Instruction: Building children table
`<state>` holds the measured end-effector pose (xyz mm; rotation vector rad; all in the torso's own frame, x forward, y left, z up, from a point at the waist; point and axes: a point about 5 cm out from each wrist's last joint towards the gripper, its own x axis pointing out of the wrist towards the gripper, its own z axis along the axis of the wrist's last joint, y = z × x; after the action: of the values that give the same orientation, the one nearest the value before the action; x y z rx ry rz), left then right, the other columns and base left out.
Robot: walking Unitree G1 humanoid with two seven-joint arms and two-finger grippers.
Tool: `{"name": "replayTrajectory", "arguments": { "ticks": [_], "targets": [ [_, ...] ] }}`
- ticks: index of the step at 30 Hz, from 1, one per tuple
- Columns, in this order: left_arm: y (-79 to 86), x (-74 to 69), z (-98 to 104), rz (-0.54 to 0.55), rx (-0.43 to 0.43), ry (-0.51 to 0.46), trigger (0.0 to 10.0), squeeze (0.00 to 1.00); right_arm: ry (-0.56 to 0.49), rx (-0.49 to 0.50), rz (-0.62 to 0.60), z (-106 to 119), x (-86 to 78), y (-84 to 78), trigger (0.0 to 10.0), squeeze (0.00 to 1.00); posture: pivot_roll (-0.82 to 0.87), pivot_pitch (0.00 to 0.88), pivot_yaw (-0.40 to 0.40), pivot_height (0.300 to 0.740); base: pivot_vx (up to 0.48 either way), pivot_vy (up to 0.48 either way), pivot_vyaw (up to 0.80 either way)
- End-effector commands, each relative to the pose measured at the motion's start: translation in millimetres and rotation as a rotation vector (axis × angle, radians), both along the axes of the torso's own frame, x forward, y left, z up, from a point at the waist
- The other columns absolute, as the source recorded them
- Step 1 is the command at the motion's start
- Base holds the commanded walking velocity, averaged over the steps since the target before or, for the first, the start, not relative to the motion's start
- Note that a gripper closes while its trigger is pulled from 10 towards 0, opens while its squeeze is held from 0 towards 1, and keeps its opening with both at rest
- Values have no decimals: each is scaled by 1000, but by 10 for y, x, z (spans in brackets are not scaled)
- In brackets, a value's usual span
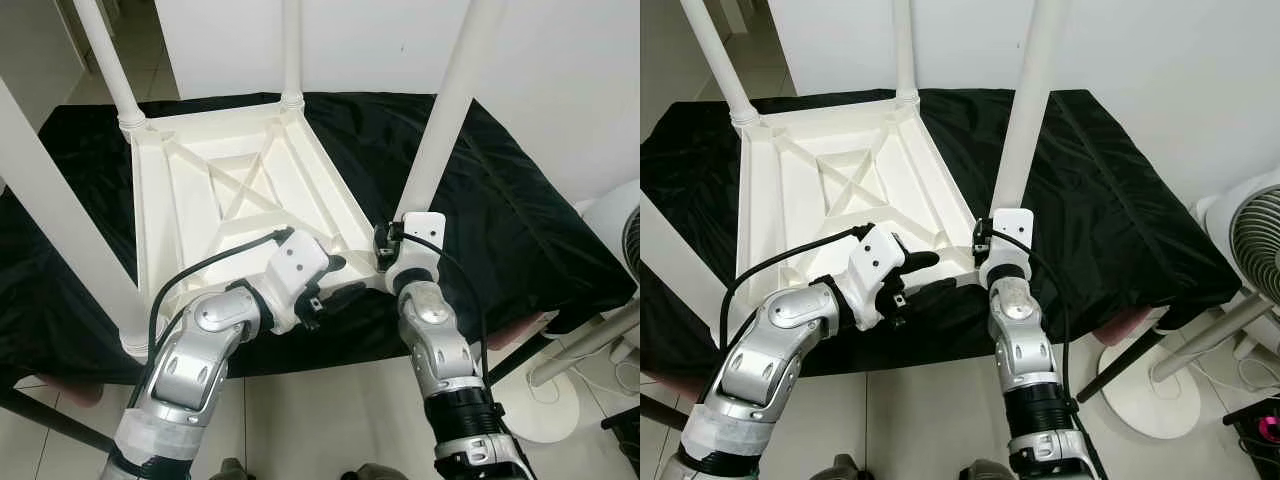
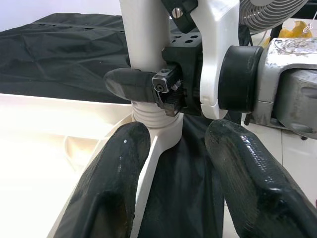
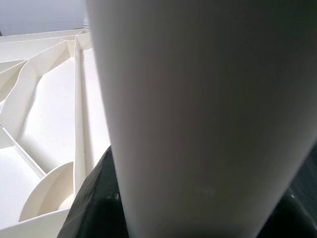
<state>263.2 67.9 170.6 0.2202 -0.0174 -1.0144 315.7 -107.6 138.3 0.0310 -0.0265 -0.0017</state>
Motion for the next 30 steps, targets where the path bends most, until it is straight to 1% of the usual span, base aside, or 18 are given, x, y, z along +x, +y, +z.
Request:
{"name": "replayTrajectory", "arguments": {
  "ticks": [1,3,4,5,8,11,13,14,16,17,18,20,21,24,25,27,29,30],
  "targets": [
    [53,69,10,128,-4,-27,10000,0,51,32,37,-83,-35,114,10000,0,-95,16,1,740,0,0,0],
    [53,67,8,128,-2,-28,10000,0,47,42,48,-66,-42,119,10000,0,-95,16,1,740,0,0,0],
    [52,68,10,127,-2,-29,10000,0,37,42,50,-46,-43,102,10000,255,-94,16,0,740,0,0,0],
    [51,69,12,126,-1,-30,10000,0,24,52,57,-26,-44,81,10000,1000,-94,16,0,740,0,0,0],
    [50,65,19,125,-2,-30,10000,0,-14,60,77,20,-64,-9,10000,1000,-86,17,2,740,0,0,0],
    [49,64,21,125,-1,-31,10000,0,-21,57,73,32,-75,-37,10000,1000,-86,17,2,740,0,0,0],
    [50,56,18,123,-2,-28,10000,0,-26,42,100,34,-86,-80,10000,1000,-84,18,1,740,0,0,0],
    [49,45,11,121,-2,-26,10000,0,-33,28,139,28,-102,-143,10000,0,-83,19,0,740,0,0,0],
    [39,27,1,117,-2,-23,10000,0,-43,-10,183,14,-122,-268,10000,0,-83,19,-2,740,0,0,0],
    [39,27,1,117,-2,-23,10000,0,-43,-10,183,14,-122,-268,10000,0,-83,19,-2,740,0,0,0],
    [34,23,-1,116,-2,-22,10000,0,-45,-26,187,7,-125,-316,10000,0,-83,19,-2,740,0,0,0],
    [14,18,-9,114,0,-23,10000,0,-55,-67,249,-5,-127,-441,10000,0,-84,15,-9,740,0,0,0],
    [14,18,-9,114,0,-23,10000,0,-55,-67,249,-5,-127,-441,10000,0,-84,15,-9,740,0,0,0],
    [6,24,-15,114,7,-27,10000,0,-51,-87,314,-13,-114,-524,10000,0,-84,15,-9,740,0,0,0],
    [2,29,-12,114,6,-26,10000,0,-51,-101,362,-11,-100,-554,10000,0,-83,7,-11,740,0,0,0],
    [2,29,-12,114,6,-26,10000,0,-51,-101,362,-11,-100,-554,10000,0,-83,7,-11,740,0,0,0],
    [-4,34,-9,105,4,-21,10000,0,-51,-131,453,-5,-54,-587,10000,0,-83,4,-11,740,0,0,0],
    [-4,34,-9,105,4,-21,10000,0,-51,-131,453,-5,-54,-587,10000,0,-83,4,-11,740,0,0,0]
  ]
}}
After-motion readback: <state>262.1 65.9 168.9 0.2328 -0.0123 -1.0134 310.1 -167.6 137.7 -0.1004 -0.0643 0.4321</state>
